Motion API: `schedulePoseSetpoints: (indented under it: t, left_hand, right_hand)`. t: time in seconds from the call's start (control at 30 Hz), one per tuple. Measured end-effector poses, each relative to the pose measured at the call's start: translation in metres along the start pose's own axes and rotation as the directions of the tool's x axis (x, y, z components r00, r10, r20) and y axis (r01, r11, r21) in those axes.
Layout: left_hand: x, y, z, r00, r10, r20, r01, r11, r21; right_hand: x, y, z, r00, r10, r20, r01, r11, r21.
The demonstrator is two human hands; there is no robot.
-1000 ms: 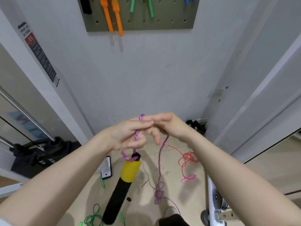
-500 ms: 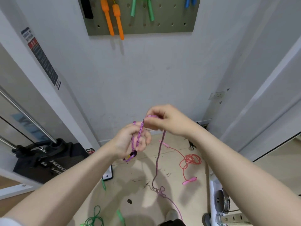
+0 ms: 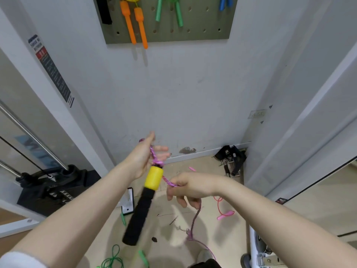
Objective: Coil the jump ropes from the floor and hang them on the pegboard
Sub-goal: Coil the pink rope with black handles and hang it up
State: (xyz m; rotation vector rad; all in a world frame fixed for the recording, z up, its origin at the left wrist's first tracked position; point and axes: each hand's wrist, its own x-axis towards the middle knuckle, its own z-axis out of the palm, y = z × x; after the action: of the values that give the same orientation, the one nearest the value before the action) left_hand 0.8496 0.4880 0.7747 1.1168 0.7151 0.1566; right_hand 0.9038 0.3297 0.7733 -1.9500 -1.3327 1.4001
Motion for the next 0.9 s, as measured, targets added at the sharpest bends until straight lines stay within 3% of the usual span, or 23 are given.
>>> schedulePoseSetpoints:
  t: [0.07,0.13,0.17,0.27,0.33,0.4,0.43,0.5,0.57,0.63,0.7,0.73,0.8,0.87,0.9]
  left_hand:
    - [-0.009,-0.007,0.003,0.995,-0.086,0.044,0.074,0.971,0.228]
    - [-0.025,-0.01,0.013,0.971,-0.111,0.212,0.005,0.896,0.444]
    - [-0.032,-0.008,0.019,0.94,-0.143,0.31,-0.018,0.885,0.464]
    - [-0.042,0.0,0.028,0.812,-0.279,0.512,0.137,0.945,0.298]
    - [-0.042,0.006,0.028,0.731,-0.234,0.641,0.154,0.972,0.179]
    - [-0.044,0.012,0.026,0.671,-0.105,0.734,0.134,0.991,0.02]
    - [-0.044,0.014,0.026,0.685,-0.054,0.726,0.148,0.987,-0.066]
    - [-0.037,0.011,0.026,0.798,-0.024,0.602,0.14,0.979,-0.147]
    - [-0.021,0.004,0.024,0.94,-0.002,0.341,0.002,1.0,0.001]
    - [-0.012,-0.007,0.015,0.98,0.06,0.19,-0.099,0.975,0.199]
    - [-0.013,-0.01,0.007,0.987,0.019,0.162,-0.069,0.949,0.308]
    - [-0.017,-0.008,0.007,0.983,-0.052,0.175,-0.014,0.933,0.359]
    - [-0.027,-0.001,0.012,0.929,-0.25,0.273,0.092,0.87,0.485]
    - [-0.035,0.0,0.015,0.811,-0.392,0.435,0.1,0.824,0.558]
    - [-0.038,0.001,0.017,0.754,-0.418,0.507,0.102,0.837,0.537]
  right_hand:
    - [-0.013,-0.023,-0.014,0.988,-0.123,-0.093,0.124,0.992,0.01]
    - [-0.019,-0.037,-0.033,0.928,-0.221,-0.299,0.251,0.966,0.065]
    - [-0.019,-0.037,-0.042,0.875,-0.235,-0.423,0.299,0.95,0.091]
    - [-0.01,-0.024,-0.056,0.736,-0.125,-0.666,0.354,0.909,0.221]
    - [-0.003,-0.012,-0.05,0.731,-0.047,-0.68,0.344,0.887,0.308]
    - [0.004,-0.004,-0.034,0.776,-0.014,-0.631,0.25,0.925,0.287]
    - [0.005,-0.002,-0.024,0.806,-0.006,-0.592,0.181,0.955,0.236]
    - [0.006,-0.002,-0.009,0.876,0.002,-0.481,0.092,0.981,0.17]
    - [0.001,-0.008,-0.005,0.93,-0.012,-0.367,0.051,0.994,0.096]
    - [-0.01,-0.016,-0.013,0.966,-0.041,-0.256,0.023,0.997,-0.074]
    - [-0.023,-0.029,-0.025,0.982,-0.102,-0.161,0.097,0.995,-0.037]
    - [-0.029,-0.035,-0.031,0.972,-0.152,-0.181,0.159,0.987,0.025]
    - [-0.031,-0.04,-0.044,0.897,-0.236,-0.373,0.291,0.951,0.099]
    - [-0.022,-0.029,-0.054,0.772,-0.198,-0.605,0.345,0.928,0.137]
    - [-0.017,-0.022,-0.054,0.739,-0.157,-0.655,0.337,0.928,0.158]
